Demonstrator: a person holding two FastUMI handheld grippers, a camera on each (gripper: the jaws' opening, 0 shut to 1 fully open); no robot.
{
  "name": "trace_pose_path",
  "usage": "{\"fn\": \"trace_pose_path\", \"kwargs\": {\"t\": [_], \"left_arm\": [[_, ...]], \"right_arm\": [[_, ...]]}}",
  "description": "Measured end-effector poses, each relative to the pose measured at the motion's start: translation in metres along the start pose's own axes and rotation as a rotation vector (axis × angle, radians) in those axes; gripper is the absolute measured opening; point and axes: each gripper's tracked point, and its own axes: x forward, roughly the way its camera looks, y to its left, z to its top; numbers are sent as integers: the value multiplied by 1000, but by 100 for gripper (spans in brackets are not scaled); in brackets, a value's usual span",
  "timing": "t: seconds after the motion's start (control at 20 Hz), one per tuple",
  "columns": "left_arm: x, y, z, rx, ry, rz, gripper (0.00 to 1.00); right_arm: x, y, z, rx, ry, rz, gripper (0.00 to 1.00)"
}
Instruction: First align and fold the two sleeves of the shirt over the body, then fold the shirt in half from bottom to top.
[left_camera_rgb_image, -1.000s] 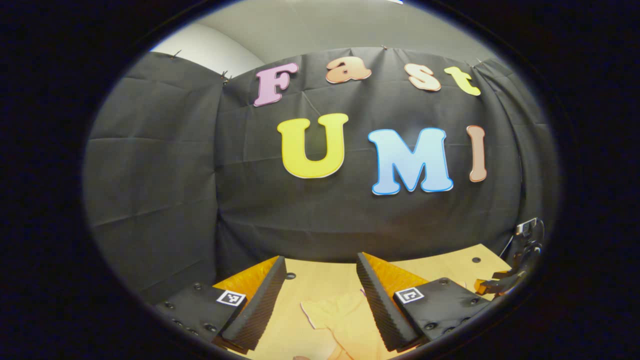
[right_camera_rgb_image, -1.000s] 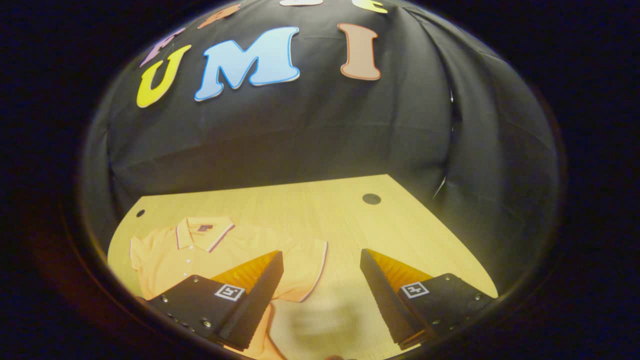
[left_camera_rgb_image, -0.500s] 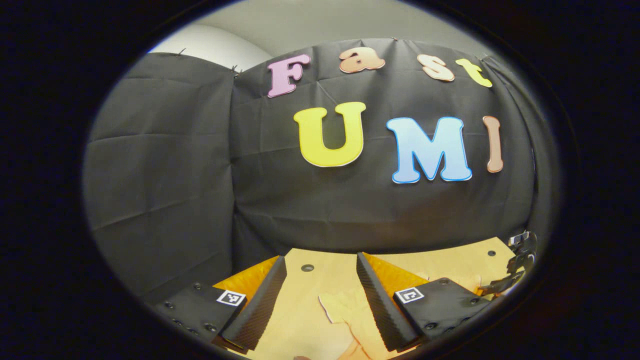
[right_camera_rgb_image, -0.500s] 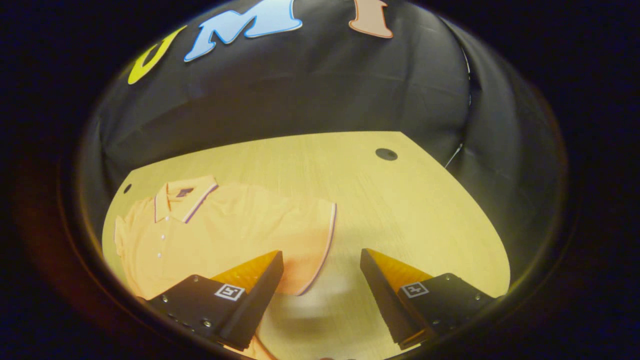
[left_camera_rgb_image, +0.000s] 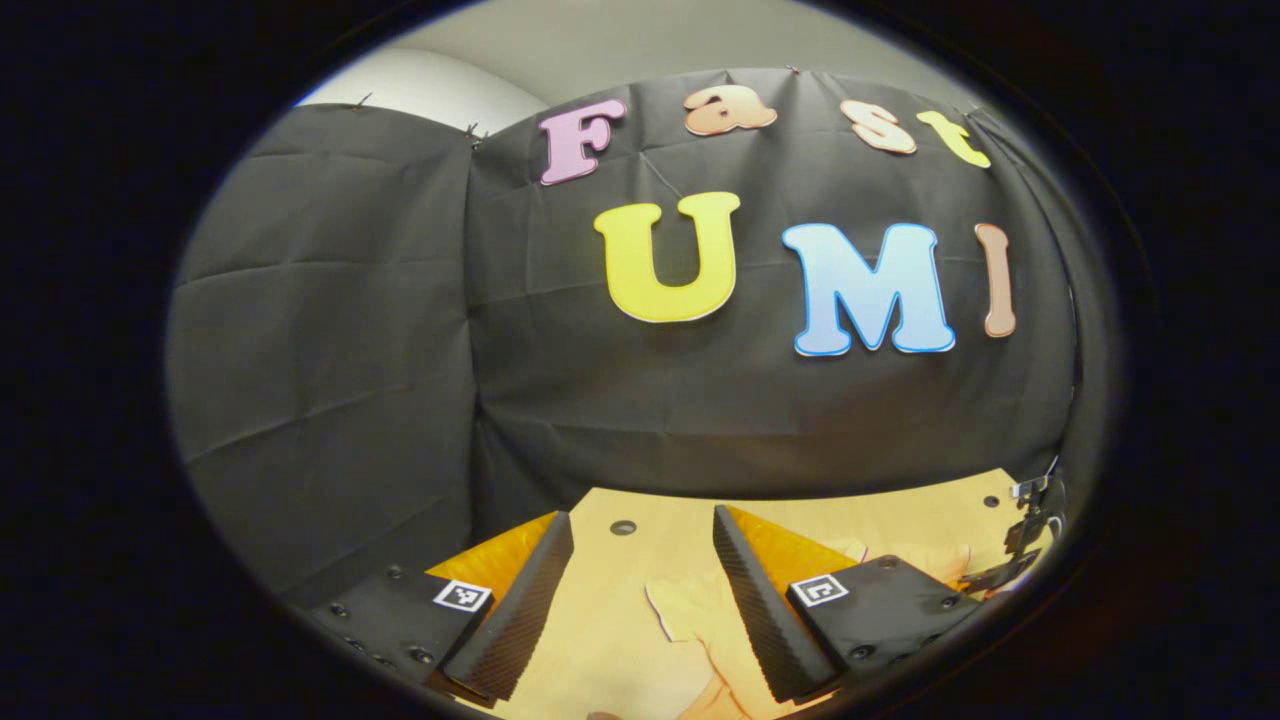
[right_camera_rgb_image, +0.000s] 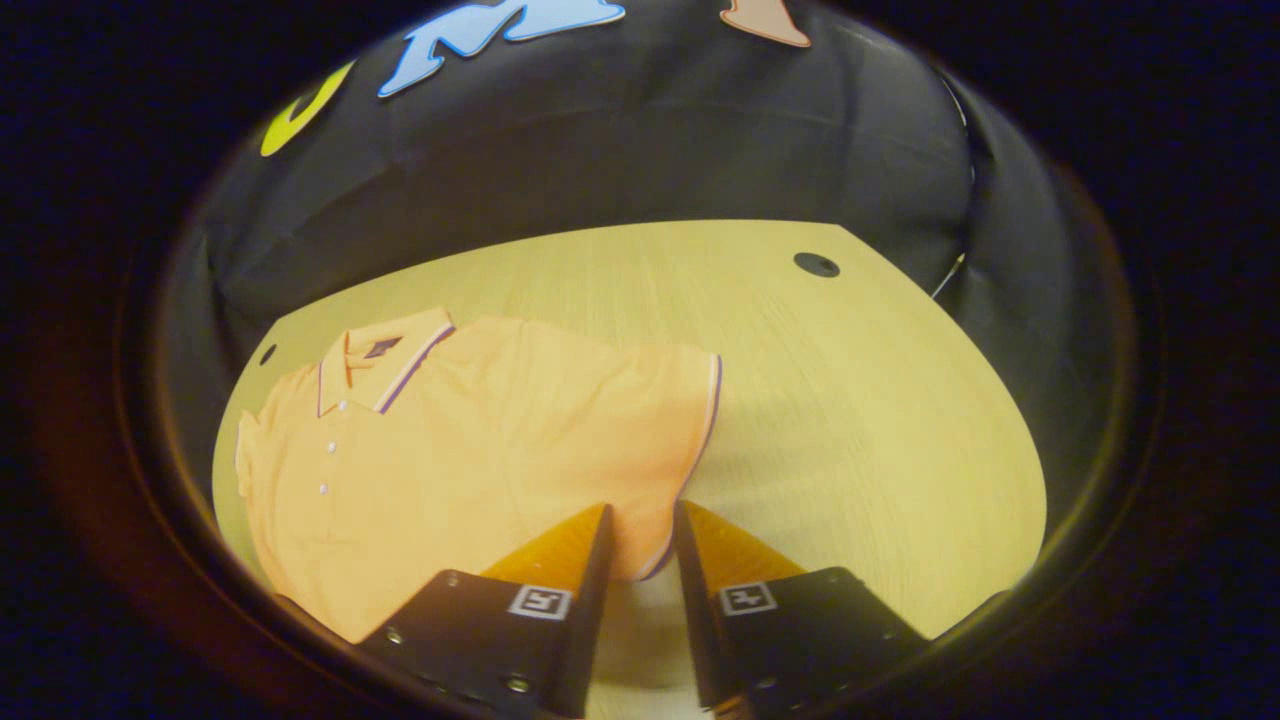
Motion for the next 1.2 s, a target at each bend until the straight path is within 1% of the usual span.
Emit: {"fn": "trace_pose_path", "kwargs": {"t": [0.05, 0.1, 0.15, 0.2, 0.25, 0.4, 0.5, 0.65, 0.8, 0.9, 1.0, 1.2], "left_arm": [[0, 0, 0, -1, 0, -1, 94], [0, 0, 0, -3, 0, -2, 94], [1, 0, -1, -5, 0, -3, 94], [0, 0, -1, -6, 0, -3, 94], [1, 0, -2, -7, 0, -5, 94], [0, 2, -1, -6, -4, -4, 94], [0, 2, 0, -3, -6, -4, 94], [0, 2, 0, -8, -6, -5, 93], [1, 1, 0, -12, -7, -8, 93], [0, 2, 0, -13, -9, -8, 93], [0, 4, 0, -14, -7, -2, 94], [-1, 15, -2, -14, -3, 22, 94]], "right_arm": [[0, 3, -2, 4, 14, 12, 27], [4, 3, 0, 15, 12, 2, 24], [2, 4, 0, 14, 25, -5, 8], [0, 3, 2, 7, 23, -10, 8], [3, 2, 3, 1, 30, -21, 0], [0, 5, 10, -19, 22, -28, 0], [-4, 12, 21, -20, -6, -21, 0], [-12, 33, 43, -43, -61, 14, 0], [-22, 65, 63, -113, -110, 59, 0], [-27, 92, 68, -174, -127, 100, 0], [-30, 120, 65, -253, -133, 139, 0], [-33, 169, 43, -393, -115, 207, 0]]}}
